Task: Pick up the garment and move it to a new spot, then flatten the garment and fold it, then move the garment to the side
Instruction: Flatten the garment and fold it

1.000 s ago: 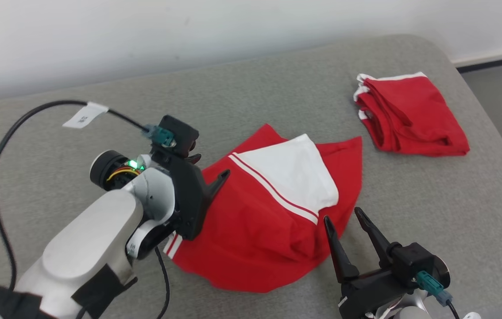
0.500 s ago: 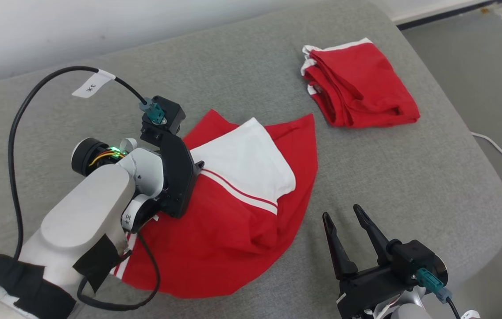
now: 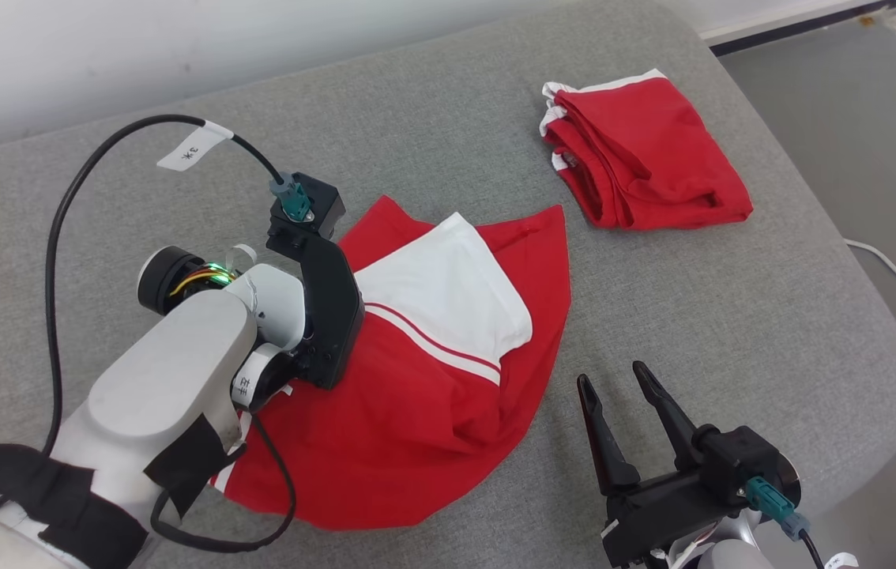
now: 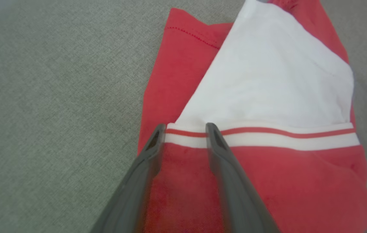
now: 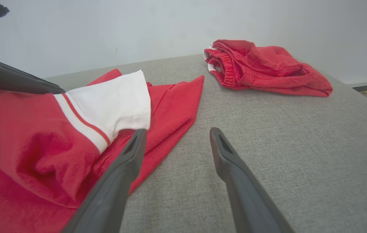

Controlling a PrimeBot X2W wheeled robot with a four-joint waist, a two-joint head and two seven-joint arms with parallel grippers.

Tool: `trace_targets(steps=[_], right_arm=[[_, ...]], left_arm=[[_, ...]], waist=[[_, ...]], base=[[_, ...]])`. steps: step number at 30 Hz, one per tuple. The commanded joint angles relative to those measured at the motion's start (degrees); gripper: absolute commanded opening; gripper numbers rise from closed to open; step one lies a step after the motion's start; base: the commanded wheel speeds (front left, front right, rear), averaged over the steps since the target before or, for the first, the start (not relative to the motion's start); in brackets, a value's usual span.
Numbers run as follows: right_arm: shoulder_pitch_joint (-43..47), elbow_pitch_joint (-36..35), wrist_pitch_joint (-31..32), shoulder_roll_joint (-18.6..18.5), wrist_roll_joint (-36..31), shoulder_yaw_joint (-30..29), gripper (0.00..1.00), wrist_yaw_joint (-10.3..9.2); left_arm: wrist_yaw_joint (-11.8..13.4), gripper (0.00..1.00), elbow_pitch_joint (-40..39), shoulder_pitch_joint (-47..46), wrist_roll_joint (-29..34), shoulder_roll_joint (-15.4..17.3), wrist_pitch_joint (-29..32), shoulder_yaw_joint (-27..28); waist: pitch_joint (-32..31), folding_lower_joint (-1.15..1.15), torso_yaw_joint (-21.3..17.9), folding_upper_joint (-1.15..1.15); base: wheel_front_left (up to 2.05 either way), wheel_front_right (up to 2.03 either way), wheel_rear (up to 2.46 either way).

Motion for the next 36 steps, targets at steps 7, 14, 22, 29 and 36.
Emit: trace_targets(steps=[7,14,22,29,36], right_arm=[[-0.20,-0.37,-0.24,0.13,-0.30,0.43,1.00,-0.14],[-0.15,-0.35,-0.24,0.15,0.04,0.15,1.00,-0.14],[-0.25,-0.13,-0.23,0.14,0.20,0.18,1.00,-0.14],[-0.65,0.05,-0.23,0.16,0.53,0.85,1.00,-0.14],[-0.84,-0.44,-0.24,0.14,0.80,0.66,1.00,-0.14]], left_arm=[[1.18,0.42,-0.55,0.34,-0.90,0.53,2.30,-0.14],[1.63,0.00,-1.56,0.74,-1.63,0.89,3.90,-0.40],[0.42,0.00,-4.26,-0.91,0.05,0.41,-1.56,-0.08],[2.01,1.00,-2.30,-0.61,0.37,1.23,0.90,-0.98],[2.25,0.19,-1.26,0.03,-1.31,1.32,3.24,-0.94]], waist=[[0.19,-0.01,0.11,0.00],[0.39,-0.01,-0.33,0.00],[-0.18,-0.01,0.45,0.00],[-0.44,-0.01,0.45,0.00],[0.77,-0.01,-0.08,0.00]], base=[[0.00,0.00,0.00],[0.00,0.00,0.00],[0.00,0.00,0.00],[0.00,0.00,0.00],[0.00,0.00,0.00]])
